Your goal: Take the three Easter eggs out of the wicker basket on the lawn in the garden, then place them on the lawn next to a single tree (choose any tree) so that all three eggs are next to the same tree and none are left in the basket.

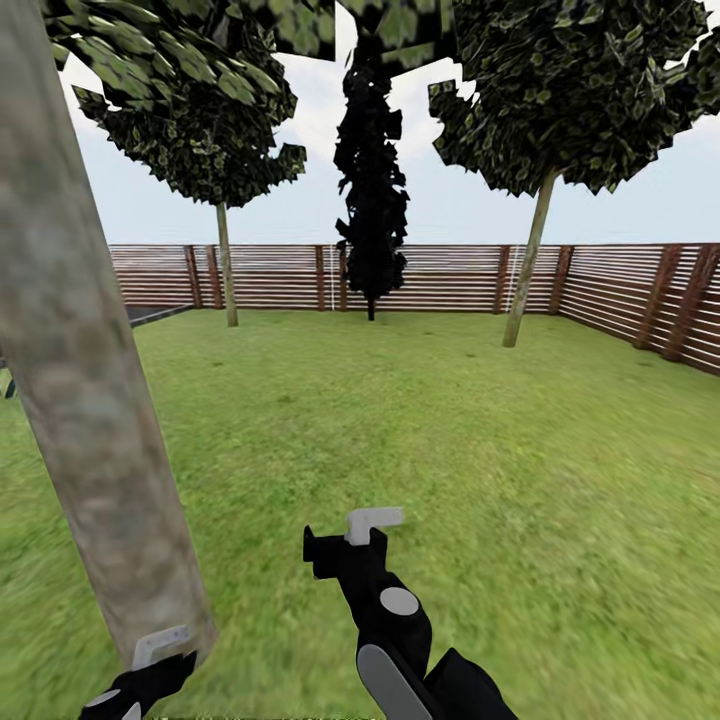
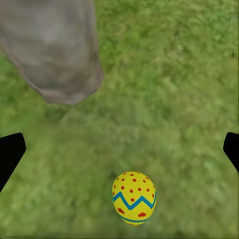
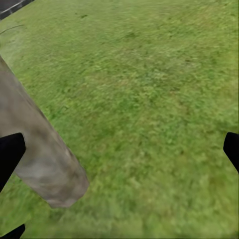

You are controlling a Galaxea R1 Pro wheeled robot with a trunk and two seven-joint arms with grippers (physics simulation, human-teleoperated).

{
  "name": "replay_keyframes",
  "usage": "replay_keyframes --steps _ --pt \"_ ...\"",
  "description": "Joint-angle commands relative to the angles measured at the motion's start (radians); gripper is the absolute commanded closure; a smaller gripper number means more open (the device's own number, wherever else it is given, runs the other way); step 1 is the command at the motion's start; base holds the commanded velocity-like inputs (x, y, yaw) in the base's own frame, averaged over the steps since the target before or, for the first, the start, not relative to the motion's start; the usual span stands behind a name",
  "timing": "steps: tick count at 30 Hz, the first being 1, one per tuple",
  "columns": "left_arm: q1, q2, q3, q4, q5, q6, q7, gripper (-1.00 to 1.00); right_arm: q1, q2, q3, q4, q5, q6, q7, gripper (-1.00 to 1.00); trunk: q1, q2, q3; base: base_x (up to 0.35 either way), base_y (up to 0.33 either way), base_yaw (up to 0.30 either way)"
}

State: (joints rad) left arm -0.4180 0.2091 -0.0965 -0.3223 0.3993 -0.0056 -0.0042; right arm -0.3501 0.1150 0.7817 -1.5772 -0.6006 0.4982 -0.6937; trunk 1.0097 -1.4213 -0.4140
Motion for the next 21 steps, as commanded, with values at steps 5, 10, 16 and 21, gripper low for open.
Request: replay_keyframes --steps 5,10,16,21 --pt "-0.001 0.001 -0.008 -0.001 0.010 -0.001 0.000 -1.00 -0.001 0.000 0.001 -0.001 -0.007 0.003 -0.009 -1.00 0.000 -0.001 -0.008 0.000 0.000 0.148" --pt "-0.001 0.001 -0.008 -0.001 0.010 -0.002 0.000 -1.00 -0.001 0.000 0.001 -0.001 -0.007 0.003 -0.009 -1.00 0.000 -0.001 -0.015 -0.002 0.000 0.148" --pt "-0.001 0.001 -0.009 -0.001 0.010 -0.002 0.000 -1.00 -0.001 0.000 0.001 -0.001 -0.007 0.003 -0.009 -1.00 0.000 -0.001 -0.023 -0.176 0.000 0.148" --pt "-0.001 0.001 -0.009 -0.001 0.010 -0.002 0.000 -1.00 -0.001 0.000 0.001 -0.002 -0.007 0.003 -0.009 -1.00 0.000 -0.001 -0.030 -0.309 0.000 0.148"
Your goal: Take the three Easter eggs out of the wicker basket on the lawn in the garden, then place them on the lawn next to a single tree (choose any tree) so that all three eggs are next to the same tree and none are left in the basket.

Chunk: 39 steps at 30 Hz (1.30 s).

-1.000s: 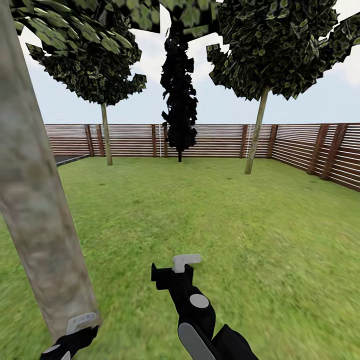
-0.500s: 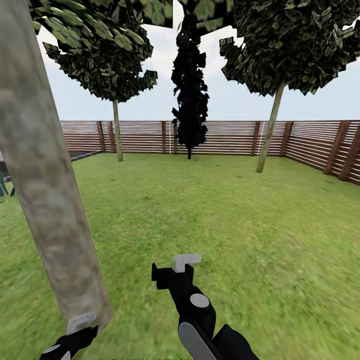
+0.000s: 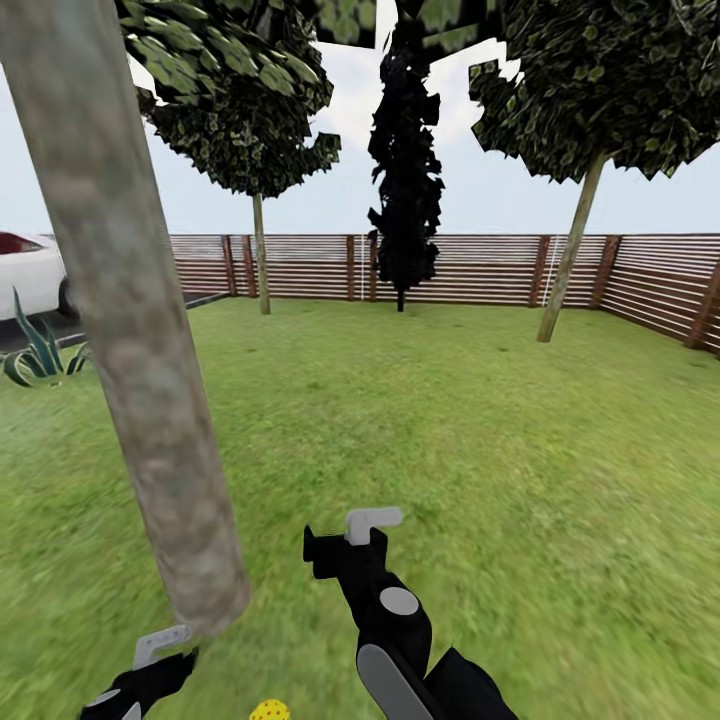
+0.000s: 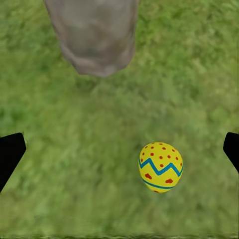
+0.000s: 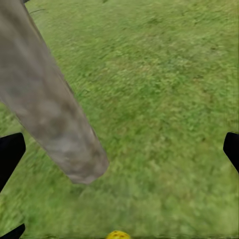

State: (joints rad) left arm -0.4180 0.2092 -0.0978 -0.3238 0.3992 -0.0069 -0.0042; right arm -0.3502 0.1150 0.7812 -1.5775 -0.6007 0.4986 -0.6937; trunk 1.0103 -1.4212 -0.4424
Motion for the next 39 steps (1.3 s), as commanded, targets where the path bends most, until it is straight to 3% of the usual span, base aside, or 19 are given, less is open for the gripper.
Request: replay_keyframes --steps 1,15,39 --pt "-0.001 0.001 -0.008 0.000 0.010 -0.001 0.000 -1.00 -0.001 0.000 0.001 -0.001 -0.007 0.003 -0.009 -1.00 -0.001 -0.001 -0.003 -0.330 0.000 0.148" --pt "-0.001 0.001 -0.008 0.000 0.010 -0.001 0.000 -1.00 -0.001 0.000 0.011 -0.001 -0.007 0.003 -0.009 -1.00 -0.001 -0.001 -0.021 -0.209 0.000 0.151" --pt "-0.001 -0.001 -0.008 0.000 0.011 0.002 0.007 -1.00 -0.001 0.003 0.018 -0.001 -0.007 0.006 -0.008 -1.00 -0.093 0.167 0.021 -0.004 0.000 0.154"
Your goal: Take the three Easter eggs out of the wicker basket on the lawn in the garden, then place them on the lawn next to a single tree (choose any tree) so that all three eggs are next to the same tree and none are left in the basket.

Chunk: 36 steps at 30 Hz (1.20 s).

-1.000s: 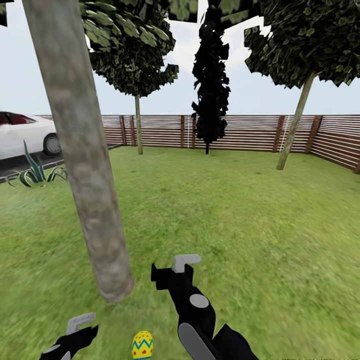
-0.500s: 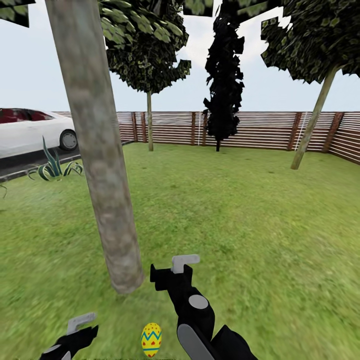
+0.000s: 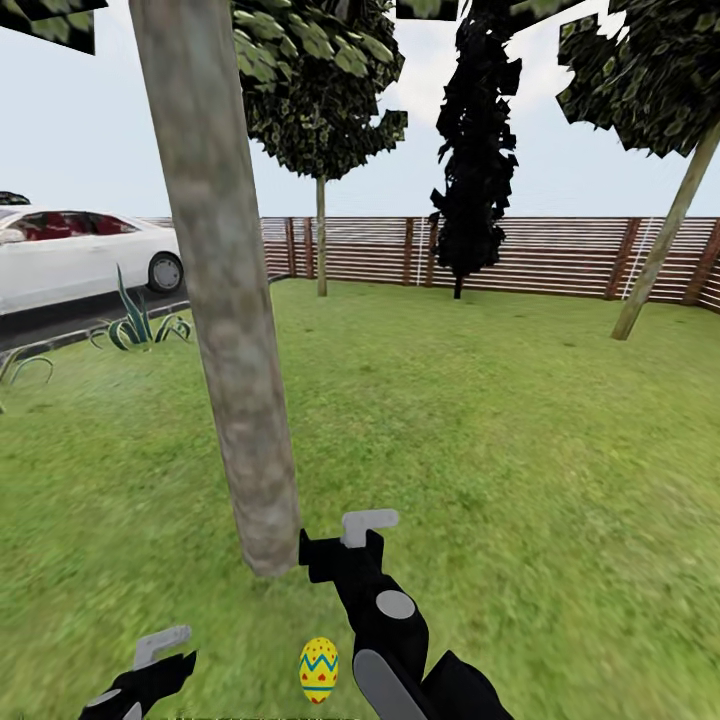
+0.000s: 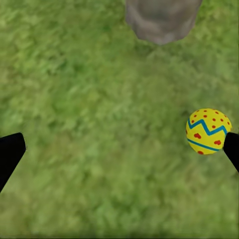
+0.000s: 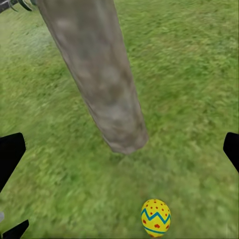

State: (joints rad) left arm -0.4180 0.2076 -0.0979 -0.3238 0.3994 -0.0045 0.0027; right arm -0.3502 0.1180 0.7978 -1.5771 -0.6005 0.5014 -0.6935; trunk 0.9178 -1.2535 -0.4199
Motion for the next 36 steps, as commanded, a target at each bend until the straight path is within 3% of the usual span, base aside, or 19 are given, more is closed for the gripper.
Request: replay_keyframes --steps 1,11,19,36 --pt "-0.001 0.001 -0.008 0.000 0.010 0.000 0.000 -1.00 -0.001 0.000 0.001 -0.001 -0.007 0.003 -0.009 -1.00 -0.004 0.007 0.001 0.000 0.000 0.139" --pt "-0.001 0.001 -0.008 0.001 0.010 0.001 0.002 -1.00 -0.001 -0.001 0.007 -0.003 -0.006 0.002 -0.008 -1.00 -0.042 0.077 0.031 0.000 0.000 0.045" --pt "-0.001 0.001 -0.008 0.002 0.010 0.002 0.006 -1.00 -0.001 -0.002 0.035 -0.002 -0.005 0.000 -0.009 -1.00 -0.073 0.133 0.068 0.000 0.000 0.002" --pt "-0.001 0.001 -0.008 0.002 0.010 0.002 0.006 -1.00 -0.001 -0.003 0.038 -0.003 -0.004 0.000 -0.009 -1.00 -0.138 0.252 0.149 0.000 0.000 0.000"
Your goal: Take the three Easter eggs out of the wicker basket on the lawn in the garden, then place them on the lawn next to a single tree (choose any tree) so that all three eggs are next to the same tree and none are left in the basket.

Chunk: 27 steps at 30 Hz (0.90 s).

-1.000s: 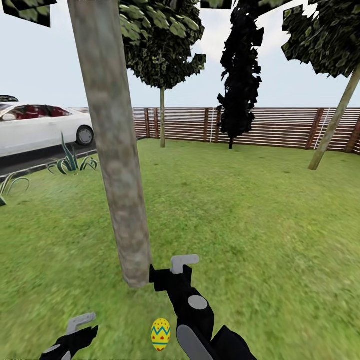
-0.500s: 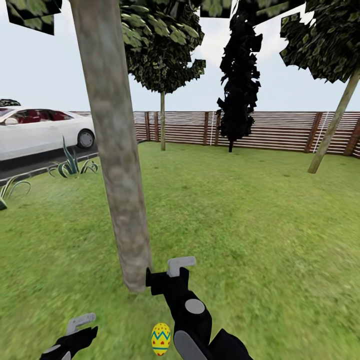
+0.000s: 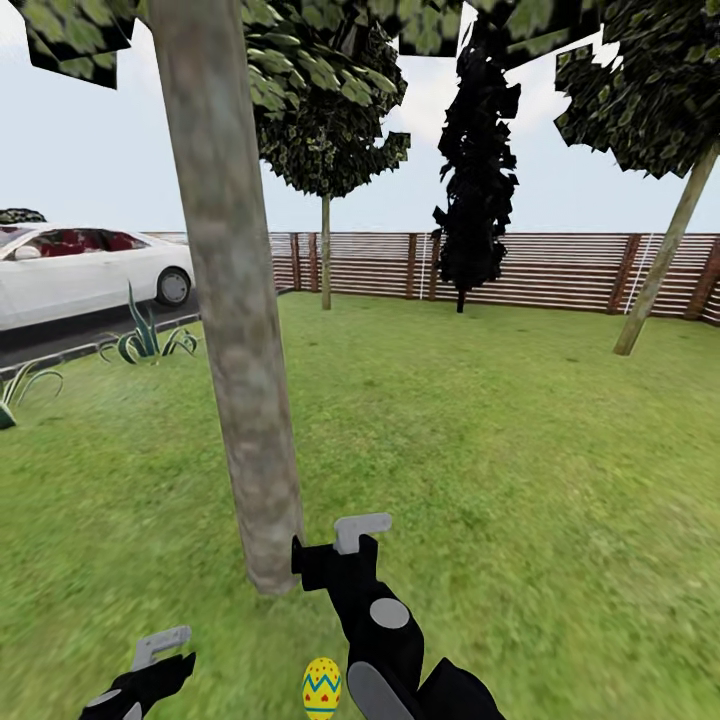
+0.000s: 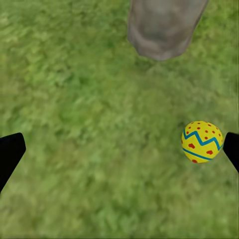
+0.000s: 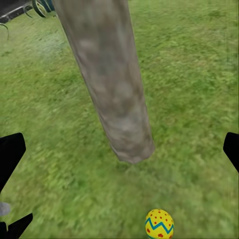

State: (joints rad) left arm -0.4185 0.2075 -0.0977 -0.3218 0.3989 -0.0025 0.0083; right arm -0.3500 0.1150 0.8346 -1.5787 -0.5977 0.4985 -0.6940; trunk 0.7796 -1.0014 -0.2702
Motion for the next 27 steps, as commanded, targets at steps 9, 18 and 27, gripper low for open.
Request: replay_keyframes --steps 9,18,27 --pt "0.000 0.001 -0.008 0.000 0.011 0.001 0.001 -1.00 -0.001 0.001 0.002 0.000 -0.007 0.003 -0.009 -1.00 -0.034 0.062 0.042 0.000 0.000 0.038" --pt "0.000 0.001 -0.008 0.000 0.011 0.002 0.001 -1.00 -0.001 0.002 0.022 -0.001 -0.006 0.003 -0.009 -1.00 -0.069 0.125 0.084 0.000 0.000 0.074" --pt "0.000 0.001 -0.008 -0.001 0.010 0.006 -0.003 -1.00 -0.001 0.004 0.044 -0.002 -0.005 0.003 -0.009 -1.00 -0.103 0.188 0.127 0.000 0.000 0.079"
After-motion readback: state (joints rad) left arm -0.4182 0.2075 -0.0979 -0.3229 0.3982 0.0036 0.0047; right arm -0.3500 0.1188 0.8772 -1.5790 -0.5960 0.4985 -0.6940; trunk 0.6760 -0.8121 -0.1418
